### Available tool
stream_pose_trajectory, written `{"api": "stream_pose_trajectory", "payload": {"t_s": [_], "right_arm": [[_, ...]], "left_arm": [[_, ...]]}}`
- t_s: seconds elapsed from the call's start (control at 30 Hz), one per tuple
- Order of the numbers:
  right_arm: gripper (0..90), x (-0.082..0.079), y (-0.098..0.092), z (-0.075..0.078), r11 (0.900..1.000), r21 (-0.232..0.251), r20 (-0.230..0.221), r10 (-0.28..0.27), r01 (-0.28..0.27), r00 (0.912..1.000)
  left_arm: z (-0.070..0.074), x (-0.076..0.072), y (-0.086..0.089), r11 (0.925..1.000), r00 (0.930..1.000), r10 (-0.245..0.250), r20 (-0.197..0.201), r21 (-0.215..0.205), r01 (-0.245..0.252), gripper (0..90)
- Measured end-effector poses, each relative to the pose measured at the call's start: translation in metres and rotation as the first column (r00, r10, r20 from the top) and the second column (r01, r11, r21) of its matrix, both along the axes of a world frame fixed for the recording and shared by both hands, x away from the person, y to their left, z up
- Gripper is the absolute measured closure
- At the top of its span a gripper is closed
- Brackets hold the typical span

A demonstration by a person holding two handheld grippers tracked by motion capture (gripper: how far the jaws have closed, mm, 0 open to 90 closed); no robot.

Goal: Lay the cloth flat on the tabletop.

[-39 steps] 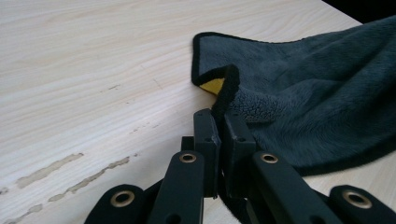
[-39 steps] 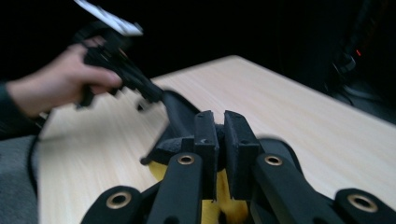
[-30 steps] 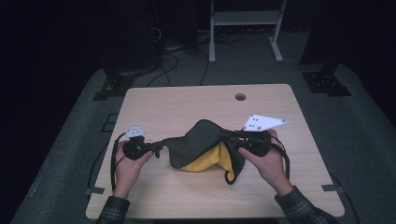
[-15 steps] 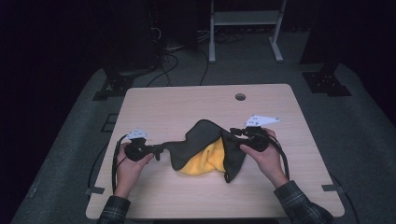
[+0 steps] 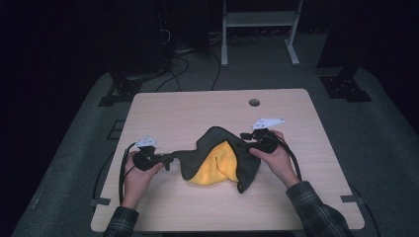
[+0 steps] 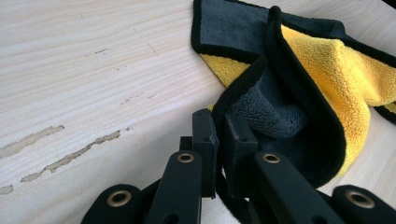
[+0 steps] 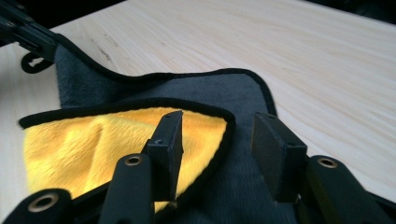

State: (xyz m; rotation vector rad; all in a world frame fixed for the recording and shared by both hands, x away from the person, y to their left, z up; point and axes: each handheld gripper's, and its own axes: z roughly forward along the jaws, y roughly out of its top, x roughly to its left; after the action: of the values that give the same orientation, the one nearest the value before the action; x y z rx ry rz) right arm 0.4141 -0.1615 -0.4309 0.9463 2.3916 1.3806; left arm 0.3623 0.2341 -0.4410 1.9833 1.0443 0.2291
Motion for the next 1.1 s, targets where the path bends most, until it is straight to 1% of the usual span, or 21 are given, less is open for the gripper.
{"api": "stream_pose_trajectory", "payload": {"t_s": [0.03, 0.13, 0.17, 0.2, 0.23, 0.33, 0.37, 0.4, 0.43, 0.47, 0.6, 0.67, 0.73, 0.77, 0.8, 0.83, 0.87, 0.9, 0.93, 0.97, 1.1], "right_arm": [[51.7, 0.011, 0.008, -0.005, 1.000, -0.016, -0.011, 0.019, -0.019, 0.9998], [51.5, 0.021, 0.015, -0.011, 0.999, -0.016, -0.031, 0.044, -0.045, 0.9985], [51.5, 0.031, 0.021, -0.018, 0.998, -0.031, -0.050, 0.059, -0.061, 0.9970], [51.5, 0.031, 0.021, -0.018, 0.998, -0.031, -0.050, 0.059, -0.061, 0.9970], [51.7, 0.039, 0.027, -0.025, 0.996, -0.044, -0.075, 0.071, -0.075, 0.9946], [53.0, 0.046, 0.031, -0.031, 0.994, -0.063, -0.084, 0.079, -0.085, 0.9933], [61.5, 0.052, 0.035, -0.037, 0.993, -0.082, -0.107, 0.078, -0.087, 0.9912], [61.5, 0.052, 0.035, -0.037, 0.993, -0.082, -0.107, 0.078, -0.087, 0.9912], [78.6, 0.053, 0.034, -0.040, 0.992, -0.078, -0.127, 0.088, -0.098, 0.9880], [84.0, 0.052, 0.033, -0.039, 0.992, -0.074, -0.127, 0.087, -0.097, 0.9880], [86.6, 0.047, 0.027, -0.031, 0.996, -0.028, -0.133, 0.085, -0.089, 0.9875], [87.1, 0.037, 0.016, -0.016, 0.997, 0.009, -0.108, 0.077, -0.076, 0.9912], [87.2, 0.033, 0.011, -0.009, 0.997, 0.026, -0.097, 0.075, -0.073, 0.9925], [87.4, 0.026, 0.002, 0.002, 0.997, 0.047, -0.073, 0.072, -0.068, 0.9948], [87.4, 0.026, 0.002, 0.002, 0.997, 0.047, -0.073, 0.072, -0.068, 0.9948], [87.5, 0.019, -0.007, 0.013, 0.995, 0.071, -0.053, 0.072, -0.068, 0.9960], [87.5, 0.019, -0.007, 0.013, 0.995, 0.071, -0.053, 0.072, -0.068, 0.9960], [87.6, 0.013, -0.017, 0.024, 0.994, 0.090, -0.032, 0.066, -0.063, 0.9973], [87.6, 0.013, -0.017, 0.024, 0.994, 0.090, -0.032, 0.066, -0.063, 0.9973], [87.7, 0.007, -0.025, 0.034, 0.994, 0.100, -0.012, 0.055, -0.054, 0.9984], [87.7, 0.002, -0.035, 0.049, 0.993, 0.109, 0.023, 0.043, -0.045, 0.9988]], "left_arm": [[0.000, 0.000, 0.000, 1.0000, 1.0000, 0.000, -0.003, -0.002, 0.000, 84.4], [-0.001, 0.000, 0.000, 1.0000, 1.0000, -0.002, -0.004, -0.002, 0.002, 84.5], [-0.001, 0.001, 0.000, 1.0000, 1.0000, -0.001, -0.005, -0.003, 0.001, 84.6], [-0.001, 0.001, 0.000, 1.0000, 1.0000, -0.001, -0.005, -0.003, 0.001, 84.7], [-0.001, 0.001, 0.000, 1.0000, 1.0000, -0.001, -0.006, -0.004, 0.001, 84.8], [-0.001, 0.000, 0.000, 1.0000, 1.0000, -0.001, -0.006, -0.008, 0.001, 85.1], [0.000, 0.000, 0.000, 1.0000, 1.0000, -0.003, -0.005, -0.009, 0.003, 85.5], [0.000, 0.000, 0.000, 1.0000, 1.0000, -0.003, -0.005, -0.009, 0.003, 85.6], [0.000, 0.000, 0.001, 0.9999, 1.0000, 0.003, -0.005, -0.014, -0.003, 85.8], [0.000, 0.000, 0.001, 0.9999, 1.0000, 0.003, -0.005, -0.014, -0.003, 85.8], [0.002, 0.000, 0.005, 0.9996, 1.0000, 0.007, 0.001, -0.028, -0.007, 85.8], [0.005, -0.001, 0.007, 0.9992, 0.9999, 0.011, -0.001, -0.039, -0.011, 85.8], [0.010, -0.002, 0.009, 0.9987, 0.9998, 0.012, 0.013, -0.050, -0.011, 85.8], [0.015, -0.003, 0.010, 0.9980, 0.9995, 0.016, 0.026, -0.062, -0.014, 85.8], [0.015, -0.003, 0.010, 0.9980, 0.9995, 0.016, 0.026, -0.062, -0.014, 85.8], [0.020, -0.004, 0.011, 0.9972, 0.9989, 0.018, 0.042, -0.073, -0.015, 85.8], [0.020, -0.004, 0.011, 0.9972, 0.9989, 0.018, 0.042, -0.073, -0.015, 85.8], [0.025, -0.005, 0.012, 0.9948, 0.9985, 0.020, 0.050, -0.101, -0.015, 85.8], [0.025, -0.005, 0.012, 0.9948, 0.9985, 0.020, 0.050, -0.101, -0.015, 85.8], [0.031, -0.005, 0.012, 0.9924, 0.9978, 0.024, 0.062, -0.122, -0.017, 85.8], [0.046, -0.006, 0.011, 0.9897, 0.9949, 0.028, 0.097, -0.142, -0.014, 85.8]]}}
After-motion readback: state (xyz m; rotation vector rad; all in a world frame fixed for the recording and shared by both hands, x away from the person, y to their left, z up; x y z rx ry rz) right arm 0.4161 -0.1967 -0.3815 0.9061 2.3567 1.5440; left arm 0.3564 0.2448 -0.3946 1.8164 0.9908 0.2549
